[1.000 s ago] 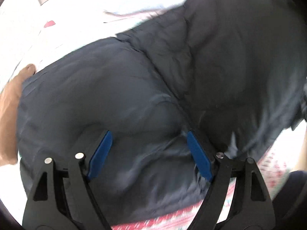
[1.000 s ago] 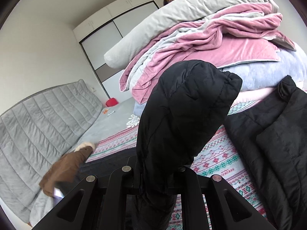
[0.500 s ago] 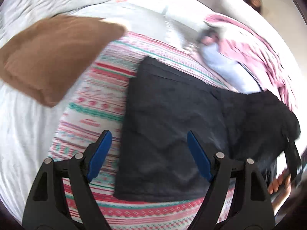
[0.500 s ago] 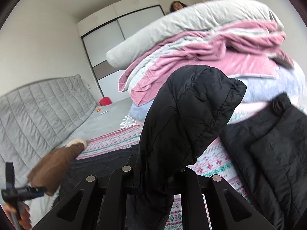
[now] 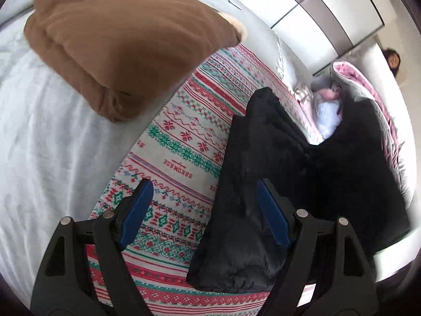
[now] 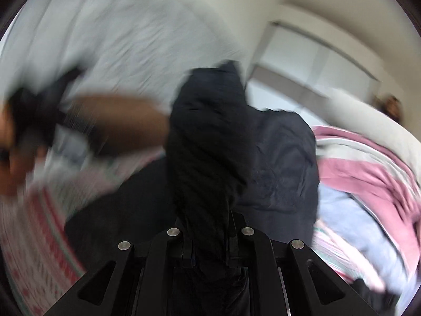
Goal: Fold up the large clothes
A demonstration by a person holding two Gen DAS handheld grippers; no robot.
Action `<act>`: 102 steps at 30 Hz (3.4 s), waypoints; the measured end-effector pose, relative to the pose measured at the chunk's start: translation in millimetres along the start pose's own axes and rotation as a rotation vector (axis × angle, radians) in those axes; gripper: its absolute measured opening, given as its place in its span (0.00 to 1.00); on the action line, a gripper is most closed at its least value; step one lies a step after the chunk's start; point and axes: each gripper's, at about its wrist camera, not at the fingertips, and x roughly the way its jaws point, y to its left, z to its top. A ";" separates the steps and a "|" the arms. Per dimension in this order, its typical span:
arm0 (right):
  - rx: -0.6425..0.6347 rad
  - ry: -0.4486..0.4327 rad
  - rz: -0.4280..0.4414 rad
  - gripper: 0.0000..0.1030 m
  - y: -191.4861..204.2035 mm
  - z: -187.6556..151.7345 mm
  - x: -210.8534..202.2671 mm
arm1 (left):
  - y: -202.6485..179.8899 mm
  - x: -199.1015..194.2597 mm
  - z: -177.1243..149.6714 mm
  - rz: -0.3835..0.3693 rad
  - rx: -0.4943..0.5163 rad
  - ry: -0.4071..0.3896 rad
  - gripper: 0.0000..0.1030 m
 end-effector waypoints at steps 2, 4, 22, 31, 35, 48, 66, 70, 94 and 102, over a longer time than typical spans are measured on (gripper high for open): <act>-0.122 0.093 0.042 0.16 45.4 -16.9 28.9 | 4.1 1.9 1.2 -0.007 -0.017 0.004 0.78; -0.201 0.091 0.013 0.21 67.2 -27.9 35.5 | 5.5 3.3 1.2 -0.029 -0.028 0.017 0.78; -0.215 0.031 0.097 0.12 58.9 -20.8 -0.1 | -36.0 12.8 -13.2 -0.203 0.085 0.073 0.79; -0.361 0.054 0.139 0.10 79.6 -48.1 -24.8 | -20.7 29.5 -8.7 -0.218 -0.009 0.123 0.79; -0.335 0.078 0.166 0.11 77.8 -51.6 -17.4 | -25.4 36.5 -12.2 -0.196 0.001 0.139 0.79; 0.066 0.035 0.514 0.52 -20.4 -20.2 -57.5 | -64.9 -15.6 -16.8 -0.239 0.192 -0.057 0.78; 0.614 0.372 0.412 0.55 -114.1 -72.9 40.6 | -140.0 77.4 -23.6 0.143 0.444 0.013 0.80; 0.572 0.435 0.407 0.55 -107.2 -66.7 52.7 | -128.4 88.4 -29.1 0.175 0.438 0.017 0.88; 0.712 0.500 0.268 0.64 -201.0 2.0 225.4 | -108.6 109.4 37.0 0.193 0.277 -0.036 0.87; 0.658 0.566 0.204 0.66 -182.2 -14.4 232.8 | -105.2 125.2 28.6 0.238 0.285 -0.033 0.88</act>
